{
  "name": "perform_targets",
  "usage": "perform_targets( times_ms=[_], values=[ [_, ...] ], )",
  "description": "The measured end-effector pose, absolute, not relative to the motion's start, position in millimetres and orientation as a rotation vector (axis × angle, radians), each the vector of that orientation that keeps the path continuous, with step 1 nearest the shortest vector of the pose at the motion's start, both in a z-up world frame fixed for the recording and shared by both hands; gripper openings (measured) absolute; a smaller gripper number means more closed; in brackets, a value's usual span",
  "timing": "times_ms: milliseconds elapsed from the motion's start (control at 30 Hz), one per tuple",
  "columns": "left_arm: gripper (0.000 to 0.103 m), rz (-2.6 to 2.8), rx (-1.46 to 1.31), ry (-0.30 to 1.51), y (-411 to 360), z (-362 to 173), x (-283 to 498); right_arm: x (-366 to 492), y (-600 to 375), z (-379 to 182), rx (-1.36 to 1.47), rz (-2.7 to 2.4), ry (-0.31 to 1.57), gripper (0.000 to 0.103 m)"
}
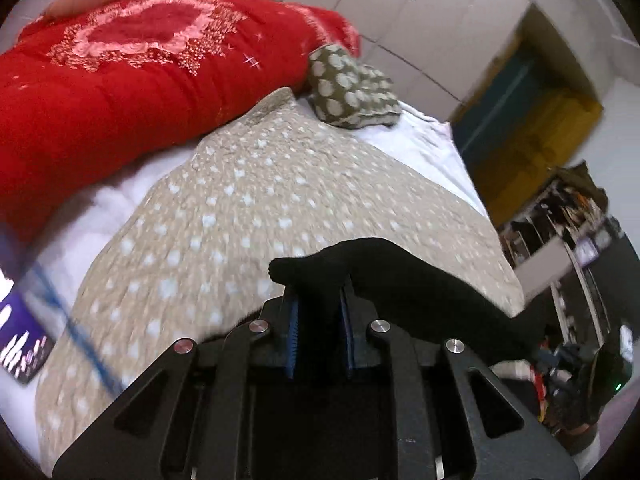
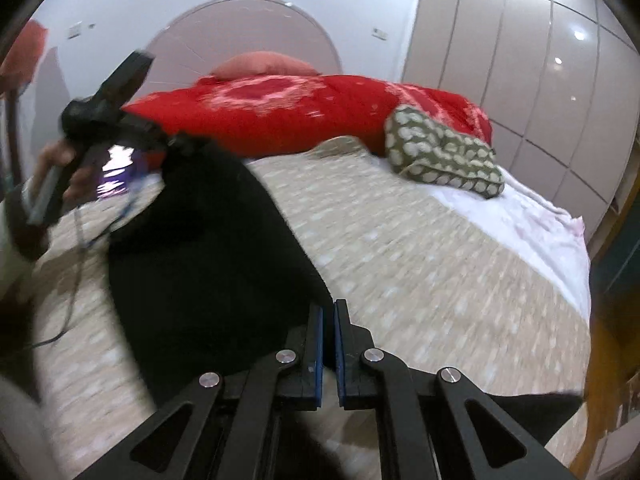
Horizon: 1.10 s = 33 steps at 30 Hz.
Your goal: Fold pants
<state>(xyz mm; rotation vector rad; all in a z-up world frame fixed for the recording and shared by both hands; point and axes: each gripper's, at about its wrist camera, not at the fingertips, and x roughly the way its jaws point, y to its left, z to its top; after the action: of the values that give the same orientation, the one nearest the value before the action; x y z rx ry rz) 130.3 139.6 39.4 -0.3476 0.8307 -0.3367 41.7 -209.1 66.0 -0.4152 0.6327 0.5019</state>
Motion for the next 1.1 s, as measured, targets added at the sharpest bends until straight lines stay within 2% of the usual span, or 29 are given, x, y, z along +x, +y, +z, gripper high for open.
perform_targets(
  times_ms=[67,133,233,267,300,367,433,467,500,567,733,800,900,1000,1100],
  values=[
    [0.016,-0.308,-0.309,0.858,142.3,27.5,103.3,-4.5,-201.8,47.8,-0.399,0.552,0.672,0.004],
    [0.024,-0.249,-0.268,0.905,145.1,13.2,89.1,-27.3,-192.4,20.4,-0.372,0.587,0.736,0.004],
    [0.024,-0.145,-0.221,0.944,156.0,2.4,75.6,-42.2,-175.1,-30.8,-0.426,0.527,0.839,0.005],
    [0.024,-0.133,-0.226,0.944,157.8,2.3,72.0,-44.4,-173.3,-32.5,-0.430,0.514,0.831,0.006],
    [0.024,-0.122,-0.242,0.936,164.9,7.4,66.6,-46.3,-174.0,-27.4,-0.409,0.512,0.819,0.009],
    [0.031,-0.095,-0.254,0.895,174.9,21.8,59.3,-42.8,-182.6,-6.4,-0.293,0.548,0.823,0.015],
    [0.050,-0.050,-0.270,0.842,182.1,38.0,51.6,-35.5,-189.6,16.2,-0.208,0.555,0.781,0.028],
    [0.053,-0.044,-0.272,0.818,183.5,42.7,48.0,-29.2,-190.0,24.8,-0.183,0.541,0.766,0.036],
    [0.058,-0.048,-0.267,0.785,179.9,50.1,43.6,-19.9,-190.7,31.6,-0.165,0.516,0.757,0.040],
    [0.059,-0.075,-0.232,0.770,168.2,57.1,41.0,2.9,-189.0,37.5,-0.140,0.468,0.746,0.040],
    [0.059,-0.145,-0.162,0.824,124.4,36.7,48.2,89.0,-185.7,9.5,0.039,0.343,0.900,0.040],
    [0.059,-0.157,-0.144,0.861,110.0,20.1,51.9,100.6,-183.5,-1.1,0.067,0.353,0.930,0.009],
    [0.059,-0.172,-0.118,0.930,92.9,-6.8,56.0,110.1,-177.6,-2.7,-0.031,0.265,0.866,0.009],
    [0.059,-0.142,-0.096,0.994,81.4,-33.2,64.5,131.3,-184.1,-25.2,0.037,0.228,0.939,0.009],
    [0.059,-0.131,-0.088,0.985,76.1,-30.9,63.9,126.9,-188.3,-19.5,0.055,0.242,0.902,0.011]
  ],
)
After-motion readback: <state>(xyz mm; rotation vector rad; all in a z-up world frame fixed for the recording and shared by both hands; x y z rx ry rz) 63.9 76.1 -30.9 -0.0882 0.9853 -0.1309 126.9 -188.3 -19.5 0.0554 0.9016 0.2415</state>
